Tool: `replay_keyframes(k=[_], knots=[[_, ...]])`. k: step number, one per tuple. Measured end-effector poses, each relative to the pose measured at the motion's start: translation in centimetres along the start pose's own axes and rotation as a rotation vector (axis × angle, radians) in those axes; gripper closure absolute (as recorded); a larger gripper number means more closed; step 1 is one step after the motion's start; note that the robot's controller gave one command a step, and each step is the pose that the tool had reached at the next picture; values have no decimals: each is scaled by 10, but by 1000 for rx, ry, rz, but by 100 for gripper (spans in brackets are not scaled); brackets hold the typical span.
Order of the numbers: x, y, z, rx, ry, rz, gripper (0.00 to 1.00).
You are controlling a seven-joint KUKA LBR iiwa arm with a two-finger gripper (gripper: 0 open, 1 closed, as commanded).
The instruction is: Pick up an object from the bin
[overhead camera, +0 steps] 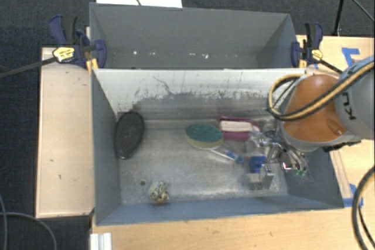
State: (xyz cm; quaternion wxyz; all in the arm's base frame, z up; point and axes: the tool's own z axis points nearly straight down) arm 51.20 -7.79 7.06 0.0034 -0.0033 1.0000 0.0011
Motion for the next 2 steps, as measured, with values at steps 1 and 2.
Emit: replay_keyframes(k=[1, 2], knots=[[1, -3, 0, 2, 2, 0, 100], [-13, -7, -155, 4, -5, -47, 100]])
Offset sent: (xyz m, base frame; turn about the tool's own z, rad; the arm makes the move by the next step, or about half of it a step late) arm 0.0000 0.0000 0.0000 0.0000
